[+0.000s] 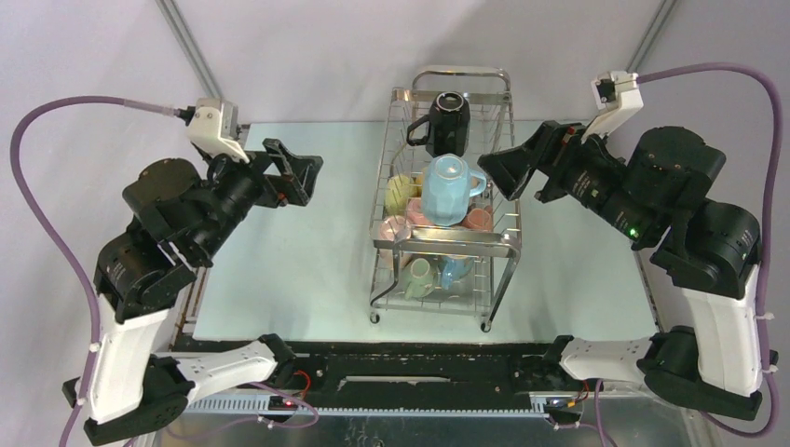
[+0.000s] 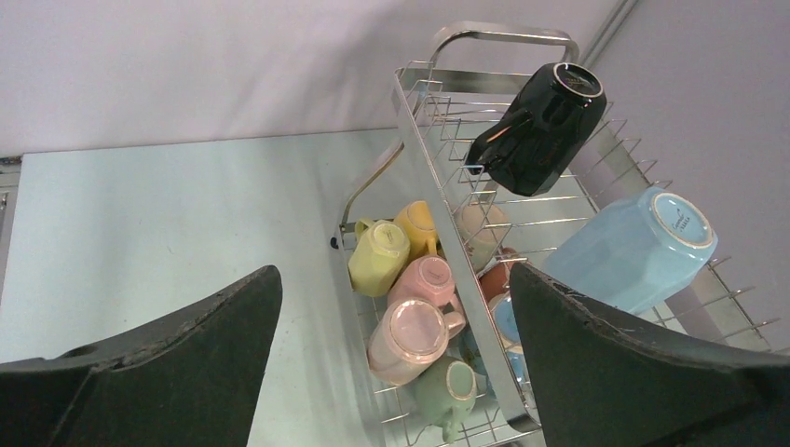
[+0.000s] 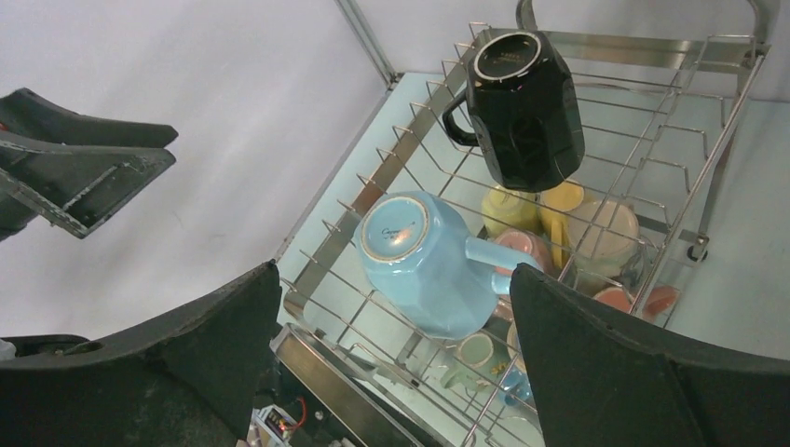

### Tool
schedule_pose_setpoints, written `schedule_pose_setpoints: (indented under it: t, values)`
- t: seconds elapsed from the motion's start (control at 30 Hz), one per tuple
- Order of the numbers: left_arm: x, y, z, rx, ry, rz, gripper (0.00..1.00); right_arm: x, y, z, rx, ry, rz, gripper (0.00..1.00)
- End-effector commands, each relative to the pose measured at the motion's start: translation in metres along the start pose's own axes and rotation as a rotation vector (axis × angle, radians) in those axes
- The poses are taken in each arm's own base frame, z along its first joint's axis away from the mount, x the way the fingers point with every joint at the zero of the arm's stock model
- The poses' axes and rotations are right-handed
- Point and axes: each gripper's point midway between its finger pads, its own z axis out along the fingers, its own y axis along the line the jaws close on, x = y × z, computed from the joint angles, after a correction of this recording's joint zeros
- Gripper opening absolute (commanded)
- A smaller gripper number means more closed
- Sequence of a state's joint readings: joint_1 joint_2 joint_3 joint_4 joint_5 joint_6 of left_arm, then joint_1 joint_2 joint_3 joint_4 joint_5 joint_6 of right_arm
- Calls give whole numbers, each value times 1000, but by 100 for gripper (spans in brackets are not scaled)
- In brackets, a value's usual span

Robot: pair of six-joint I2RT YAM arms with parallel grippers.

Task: Unload the cups from the dish rack
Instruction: Unload the cup from the dish rack.

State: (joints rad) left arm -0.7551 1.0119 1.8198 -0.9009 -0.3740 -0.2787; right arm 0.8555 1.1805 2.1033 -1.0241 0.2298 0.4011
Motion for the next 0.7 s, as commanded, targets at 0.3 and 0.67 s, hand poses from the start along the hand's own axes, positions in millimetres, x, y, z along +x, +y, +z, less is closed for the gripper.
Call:
schedule_pose_setpoints:
  t: [0.3,0.67]
  values:
    - [-2,-6,-12,67,-16,25,100,22,-4,11,26,74,-87,100]
    - [27,-3,2,45,49,37,100,59,13,47,38,214,-210,100]
